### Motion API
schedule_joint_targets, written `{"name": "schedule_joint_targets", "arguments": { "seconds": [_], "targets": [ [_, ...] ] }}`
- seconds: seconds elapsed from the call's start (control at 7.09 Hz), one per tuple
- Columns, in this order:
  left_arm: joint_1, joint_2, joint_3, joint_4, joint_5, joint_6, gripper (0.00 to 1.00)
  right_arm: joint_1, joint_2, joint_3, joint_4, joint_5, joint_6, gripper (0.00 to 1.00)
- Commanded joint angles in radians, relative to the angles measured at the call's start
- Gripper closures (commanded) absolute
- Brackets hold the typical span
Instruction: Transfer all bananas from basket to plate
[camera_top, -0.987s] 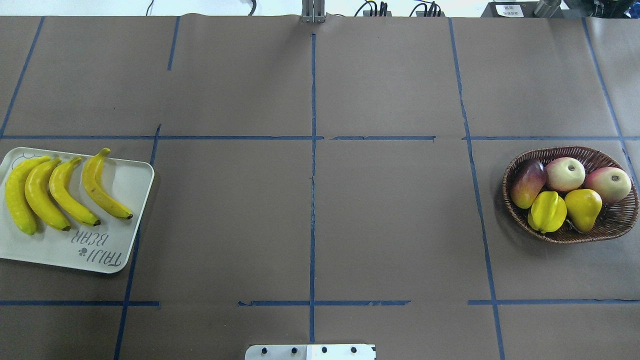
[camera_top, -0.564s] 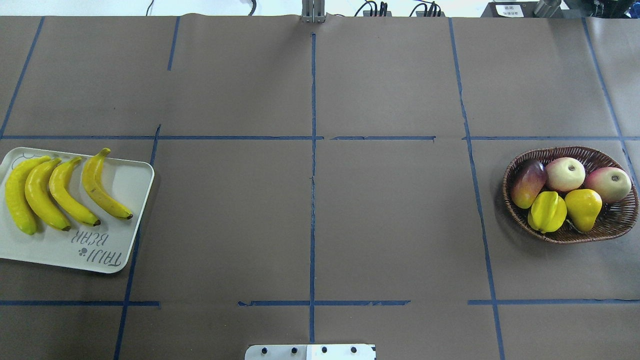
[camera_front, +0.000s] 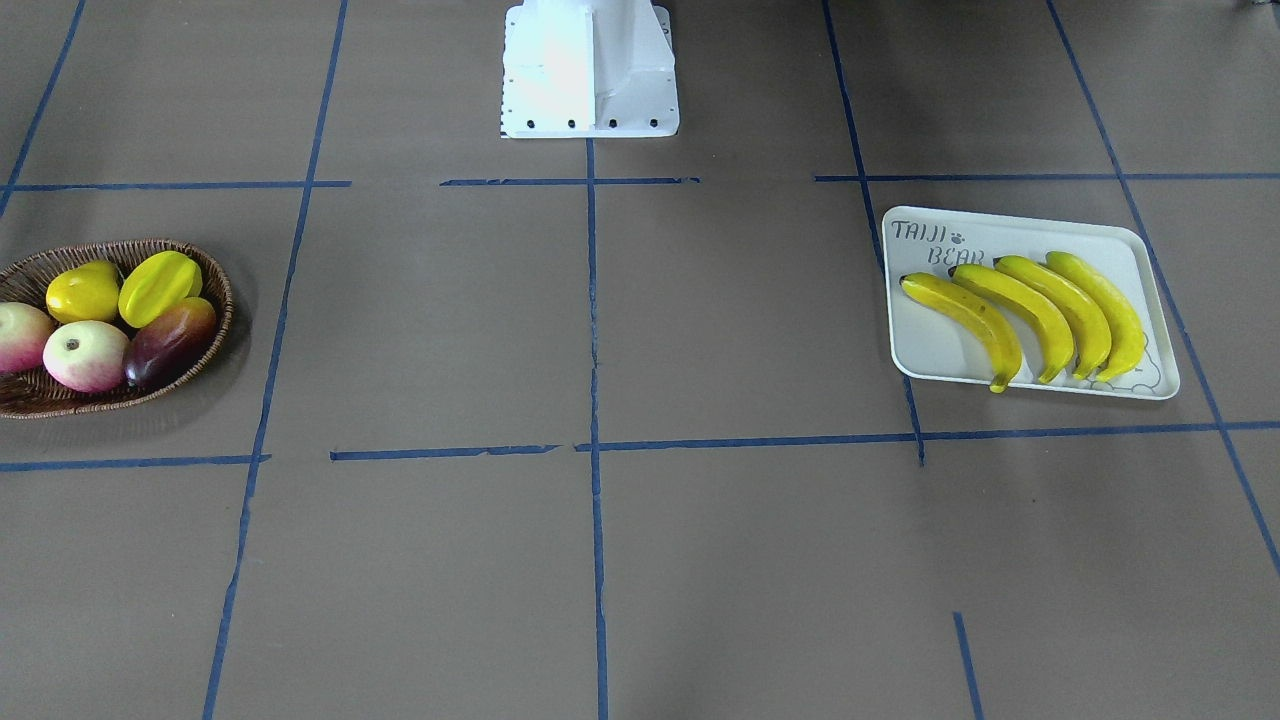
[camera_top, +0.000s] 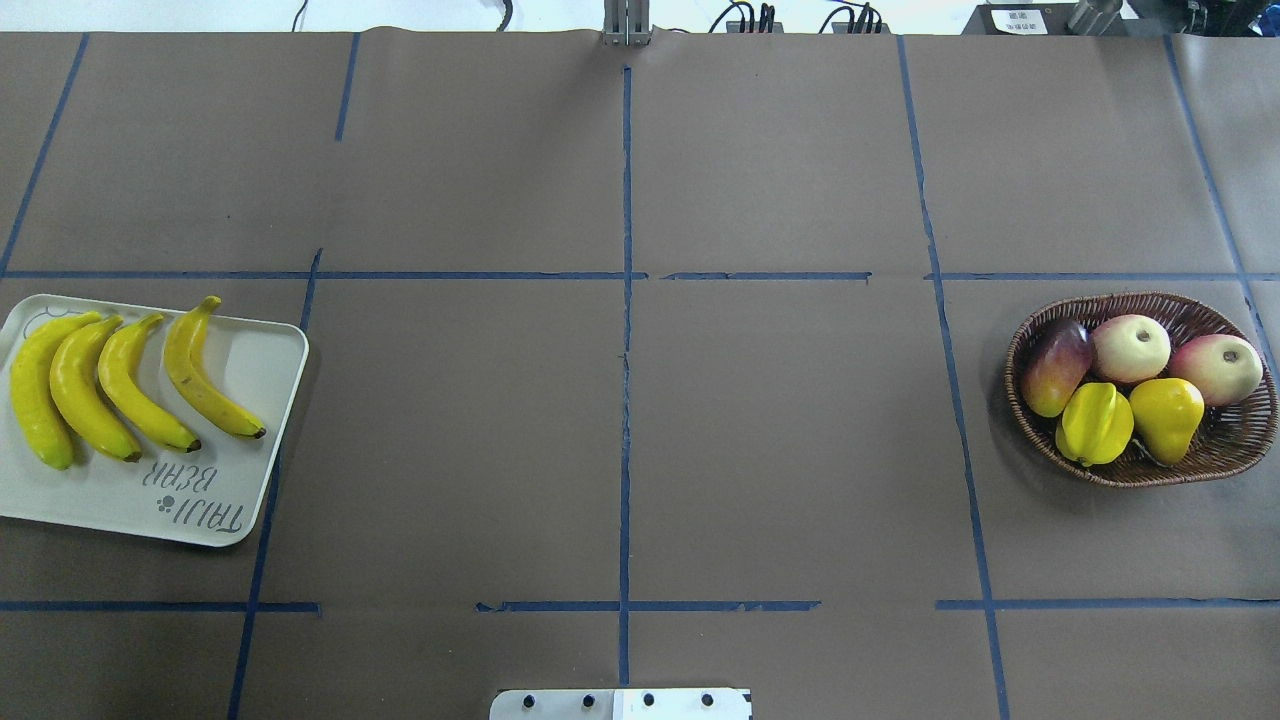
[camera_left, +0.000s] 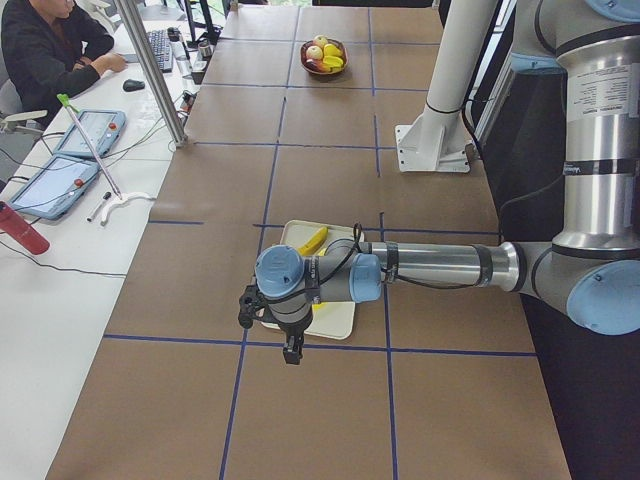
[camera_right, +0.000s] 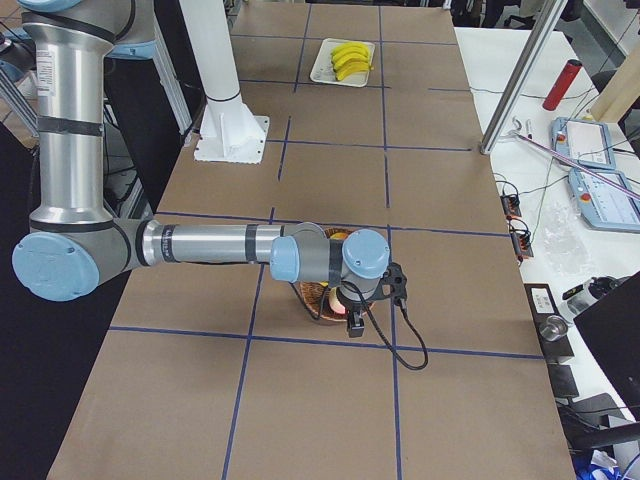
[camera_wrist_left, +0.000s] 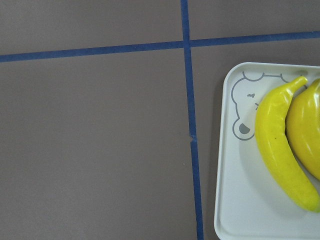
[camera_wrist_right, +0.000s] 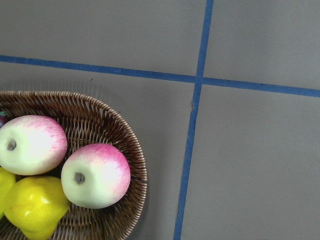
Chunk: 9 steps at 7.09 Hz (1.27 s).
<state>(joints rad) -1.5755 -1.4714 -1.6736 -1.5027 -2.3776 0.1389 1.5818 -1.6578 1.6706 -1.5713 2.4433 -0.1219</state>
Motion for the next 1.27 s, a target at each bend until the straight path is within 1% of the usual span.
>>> {"name": "schedule_joint_targets", "arguments": {
  "seconds": [0.0,0.42,1.13],
  "targets": [
    [0.0,0.0,0.0,-0.014,0.001,-0.004,0.0,0.024,-0.003,-0.005,0.005,0.0,0.004,0.0],
    [-0.001,-0.035,-0.001,-0.011,0.0,-0.043,0.0,0.035,-0.003,-0.006,0.001,0.0,0.002,0.0],
    [-0.001,-0.04,0.008,-0.014,0.0,-0.041,0.0,0.038,-0.003,-0.006,0.001,0.0,0.004,0.0]
  ]
}}
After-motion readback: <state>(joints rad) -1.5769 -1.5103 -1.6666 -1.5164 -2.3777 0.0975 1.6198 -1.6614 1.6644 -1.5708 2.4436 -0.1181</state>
